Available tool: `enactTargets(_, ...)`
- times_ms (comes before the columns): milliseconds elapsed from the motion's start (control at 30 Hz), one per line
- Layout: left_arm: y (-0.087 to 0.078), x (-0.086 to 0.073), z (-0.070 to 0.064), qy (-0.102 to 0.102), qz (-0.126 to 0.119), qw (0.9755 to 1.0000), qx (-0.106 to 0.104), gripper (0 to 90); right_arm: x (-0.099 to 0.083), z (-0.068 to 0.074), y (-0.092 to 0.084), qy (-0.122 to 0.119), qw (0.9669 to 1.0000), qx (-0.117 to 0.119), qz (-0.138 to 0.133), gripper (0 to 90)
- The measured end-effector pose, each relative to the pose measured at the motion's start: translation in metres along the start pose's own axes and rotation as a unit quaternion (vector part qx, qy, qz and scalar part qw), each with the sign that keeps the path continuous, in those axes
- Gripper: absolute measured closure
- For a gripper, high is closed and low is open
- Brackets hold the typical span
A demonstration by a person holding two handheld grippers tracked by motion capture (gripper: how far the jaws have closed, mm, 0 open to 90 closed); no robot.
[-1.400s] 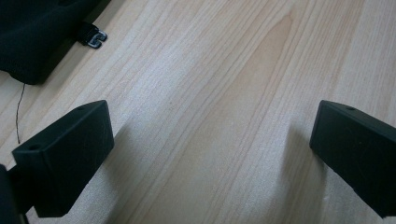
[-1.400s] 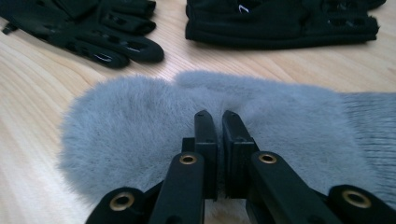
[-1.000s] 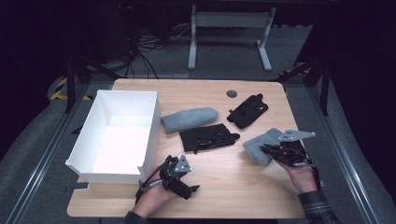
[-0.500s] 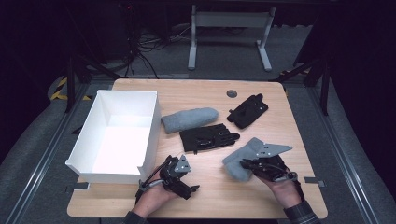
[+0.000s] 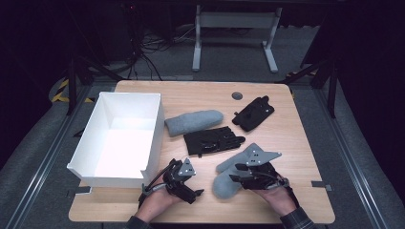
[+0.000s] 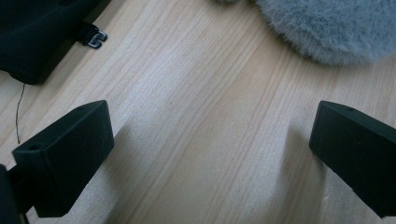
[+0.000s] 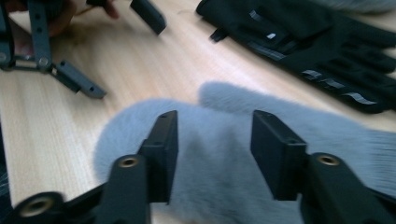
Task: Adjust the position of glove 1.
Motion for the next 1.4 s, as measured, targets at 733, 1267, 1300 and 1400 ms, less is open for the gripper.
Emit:
enactTargets(733, -0.026, 0.027, -0.026, -0.001, -0.037, 0.9981, -0.049, 90.0, -0.026, -0.124, -0.044, 0.064, 0.9952, -0.073, -0.014, 90.0)
enactTargets(1267, 0.004, 0.055, -0.078, 0.039, -0.008, 0.9937, -0.104, 90.0, -0.047, -0.140, -0.019, 0.065, 0.9968, -0.034, 0.032, 90.0)
enactTargets(1300, 0.005, 0.055, -0.078, 0.040, -0.007, 0.9935, -0.106, 90.0, -0.047, -0.139, -0.018, 0.064, 0.9968, -0.033, 0.033, 90.0)
enactTargets(1400, 0.004, 0.053, -0.074, 0.034, -0.001, 0.9947, -0.097, 90.0, -0.048, -0.136, -0.018, 0.057, 0.9974, -0.026, 0.035, 90.0)
Point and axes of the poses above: each handheld gripper's, and its own axes: y roughly forward along the jaws, x roughly out of its top, z roughly to its left, the point moved 8 cm from there along y, roughly forward along the jaws, and after that the axes turned 9 degrees about z, right-handed, at the moved point
